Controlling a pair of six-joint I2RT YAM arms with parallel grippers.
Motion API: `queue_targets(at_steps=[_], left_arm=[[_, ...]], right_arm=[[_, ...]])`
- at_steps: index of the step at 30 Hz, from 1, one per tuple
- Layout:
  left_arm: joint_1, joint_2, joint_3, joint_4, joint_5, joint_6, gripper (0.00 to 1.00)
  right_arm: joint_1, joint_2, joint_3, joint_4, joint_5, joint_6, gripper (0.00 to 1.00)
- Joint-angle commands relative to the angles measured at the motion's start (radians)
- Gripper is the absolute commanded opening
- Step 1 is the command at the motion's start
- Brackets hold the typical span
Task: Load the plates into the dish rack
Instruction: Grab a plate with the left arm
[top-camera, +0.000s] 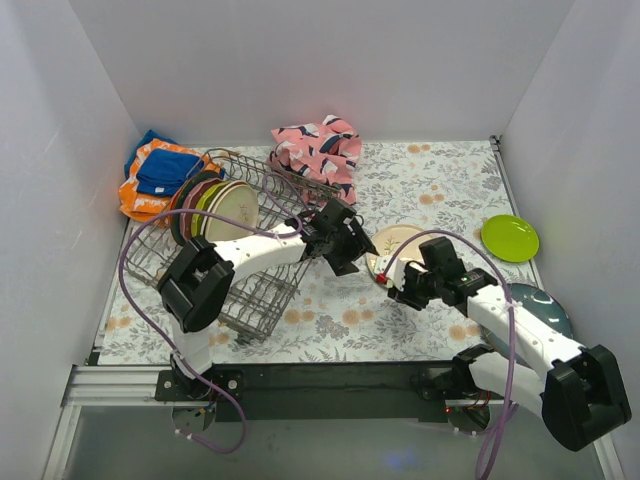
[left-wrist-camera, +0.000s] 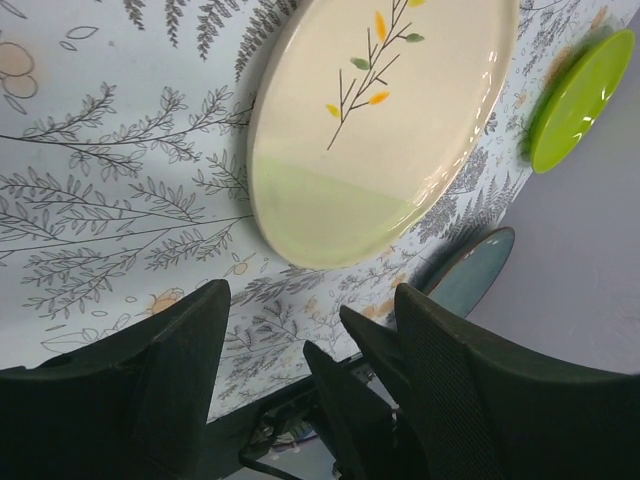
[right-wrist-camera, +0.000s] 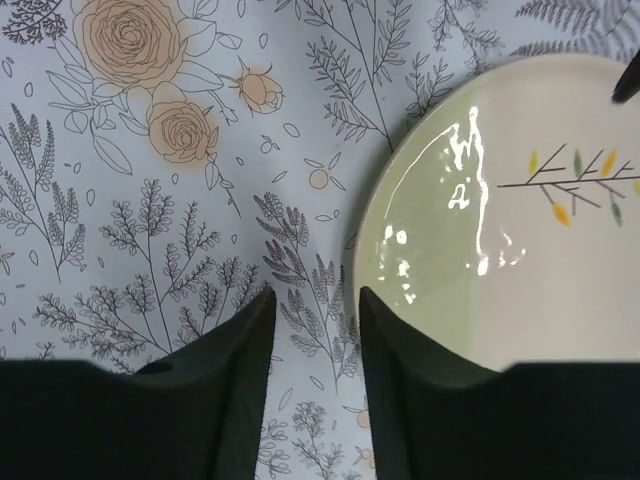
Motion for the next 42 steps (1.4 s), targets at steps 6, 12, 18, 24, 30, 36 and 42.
queue_targets(at_steps=[6, 12, 18, 24, 30, 36, 42], left_arm=[[-0.037, 0.118, 0.14, -0.125, -0.087, -0.042, 0.64], [-0.041, 0.173, 0.193, -0.157, -0.144, -0.053, 0.57], [-0.051, 0.222, 0.22, -0.179, -0.187, -0.058, 0.46], [-0.055, 0.237, 0.222, -0.188, -0.209, -0.053, 0.37], [-0.075, 0.27, 0.272, -0.219, -0.233, -0.035, 0.38], [-0.089, 0.313, 0.318, -0.257, -0.249, -0.026, 0.39], [-0.097, 0.349, 0.352, -0.297, -0.278, -0.015, 0.39]], right_arm=[[-0.1, -0.087, 0.073, -0.073, -0.035, 0.058, 0.71], [-0.122, -0.142, 0.044, -0.028, -0.055, 0.111, 0.99], [-0.122, -0.05, 0.065, -0.052, -0.125, 0.119, 0.91], [-0.122, -0.012, 0.061, -0.017, -0.122, 0.108, 0.79], [-0.123, -0.043, 0.049, -0.003, -0.129, 0.108, 0.79], [-0.122, -0.043, 0.044, 0.006, -0.106, 0.121, 0.8], [-0.123, -0.034, 0.038, 0.019, -0.092, 0.125, 0.8]])
